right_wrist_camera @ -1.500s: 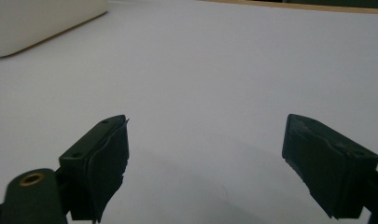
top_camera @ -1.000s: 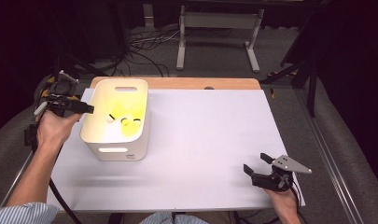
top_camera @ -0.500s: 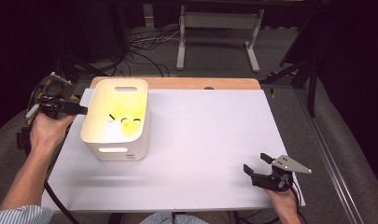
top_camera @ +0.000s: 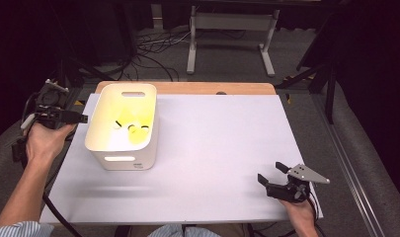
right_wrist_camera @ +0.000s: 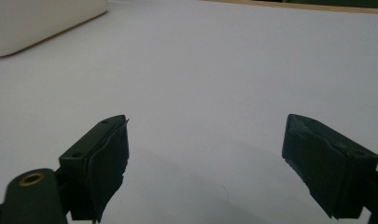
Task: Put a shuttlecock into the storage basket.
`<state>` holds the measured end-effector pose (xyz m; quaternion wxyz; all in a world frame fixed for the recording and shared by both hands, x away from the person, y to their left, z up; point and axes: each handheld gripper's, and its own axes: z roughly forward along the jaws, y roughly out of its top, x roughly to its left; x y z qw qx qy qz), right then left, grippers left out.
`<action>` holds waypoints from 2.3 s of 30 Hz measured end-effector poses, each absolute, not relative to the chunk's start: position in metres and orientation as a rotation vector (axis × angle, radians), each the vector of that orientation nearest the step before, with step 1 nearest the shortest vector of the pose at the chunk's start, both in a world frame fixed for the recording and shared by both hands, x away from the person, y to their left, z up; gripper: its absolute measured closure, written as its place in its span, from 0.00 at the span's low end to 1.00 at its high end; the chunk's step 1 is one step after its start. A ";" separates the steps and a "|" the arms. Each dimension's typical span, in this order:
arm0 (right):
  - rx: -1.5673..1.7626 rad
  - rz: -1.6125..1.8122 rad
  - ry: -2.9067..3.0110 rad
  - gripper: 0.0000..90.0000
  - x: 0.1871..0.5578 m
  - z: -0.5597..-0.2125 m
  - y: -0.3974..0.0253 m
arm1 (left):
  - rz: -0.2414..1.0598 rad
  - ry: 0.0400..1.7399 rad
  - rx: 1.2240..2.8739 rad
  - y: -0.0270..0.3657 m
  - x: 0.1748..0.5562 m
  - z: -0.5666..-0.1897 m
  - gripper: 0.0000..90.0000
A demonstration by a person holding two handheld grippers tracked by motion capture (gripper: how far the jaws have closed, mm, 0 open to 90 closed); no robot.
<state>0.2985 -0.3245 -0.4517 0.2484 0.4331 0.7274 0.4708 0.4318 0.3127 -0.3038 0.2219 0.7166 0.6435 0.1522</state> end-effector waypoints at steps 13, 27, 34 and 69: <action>1.183 1.283 1.980 0.17 0.298 -0.452 -0.325 | 0.419 1.784 1.970 0.318 0.427 -0.311 0.43; 1.182 1.282 1.981 0.17 0.298 -0.451 -0.325 | 0.422 1.770 1.969 0.317 0.422 -0.318 0.42; 1.182 1.283 1.980 0.17 0.298 -0.451 -0.325 | 0.410 1.775 1.966 0.318 0.420 -0.324 0.41; 1.181 1.285 1.981 0.17 0.298 -0.451 -0.324 | 0.389 1.790 1.931 0.324 0.404 -0.353 0.40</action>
